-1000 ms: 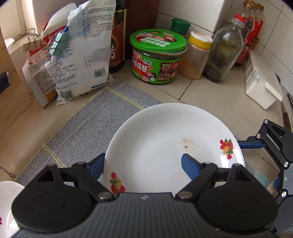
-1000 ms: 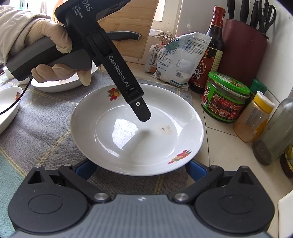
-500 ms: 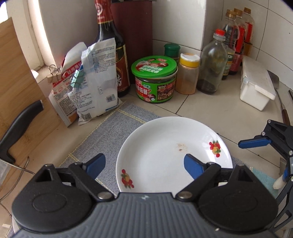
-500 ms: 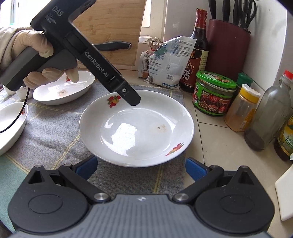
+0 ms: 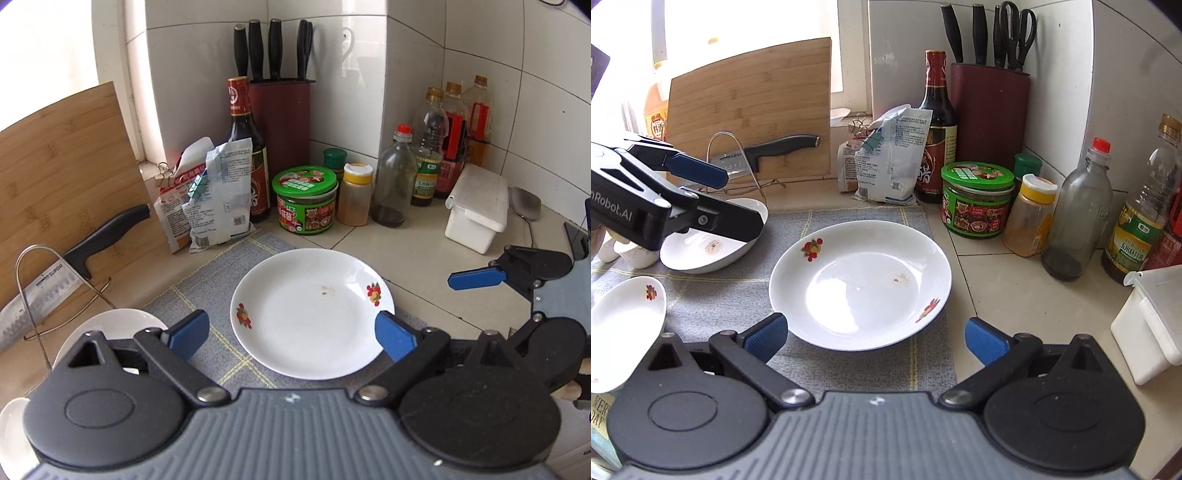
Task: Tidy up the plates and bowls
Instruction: 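Move the left gripper back to the large flower-print plate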
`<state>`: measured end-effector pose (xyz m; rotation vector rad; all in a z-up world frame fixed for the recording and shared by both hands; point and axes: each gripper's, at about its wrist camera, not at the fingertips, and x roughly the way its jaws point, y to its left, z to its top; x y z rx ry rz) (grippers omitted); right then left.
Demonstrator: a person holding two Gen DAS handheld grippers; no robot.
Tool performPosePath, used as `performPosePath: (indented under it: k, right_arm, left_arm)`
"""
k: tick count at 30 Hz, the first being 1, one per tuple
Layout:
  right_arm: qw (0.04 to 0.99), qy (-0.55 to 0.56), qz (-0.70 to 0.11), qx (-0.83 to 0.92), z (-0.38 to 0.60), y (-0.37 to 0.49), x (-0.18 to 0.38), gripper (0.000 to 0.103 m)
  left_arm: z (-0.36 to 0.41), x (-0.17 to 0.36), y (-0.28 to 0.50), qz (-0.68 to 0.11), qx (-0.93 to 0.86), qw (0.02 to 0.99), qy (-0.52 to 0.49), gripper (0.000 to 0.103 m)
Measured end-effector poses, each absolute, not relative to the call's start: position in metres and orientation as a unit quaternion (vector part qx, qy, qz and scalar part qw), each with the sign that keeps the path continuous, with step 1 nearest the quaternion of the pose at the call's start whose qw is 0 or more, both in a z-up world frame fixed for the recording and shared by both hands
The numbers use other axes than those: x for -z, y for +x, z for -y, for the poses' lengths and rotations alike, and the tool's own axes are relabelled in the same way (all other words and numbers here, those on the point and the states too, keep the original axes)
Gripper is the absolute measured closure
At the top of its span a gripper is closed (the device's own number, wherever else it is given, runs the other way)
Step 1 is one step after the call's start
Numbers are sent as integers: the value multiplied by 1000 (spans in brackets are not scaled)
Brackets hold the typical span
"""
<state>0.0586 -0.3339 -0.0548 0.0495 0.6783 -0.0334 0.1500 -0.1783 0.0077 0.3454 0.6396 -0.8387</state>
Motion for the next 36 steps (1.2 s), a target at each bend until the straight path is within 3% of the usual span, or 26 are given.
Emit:
performPosePath:
  k: [23, 36]
  right_arm:
    - [938, -30, -340, -69, 281, -23, 48, 0]
    - [932, -23, -345, -108, 259, -16, 51, 0]
  left_arm:
    - [85, 28, 6, -318, 250, 911, 76, 7]
    - [41, 38, 5, -338, 215, 913, 71, 7]
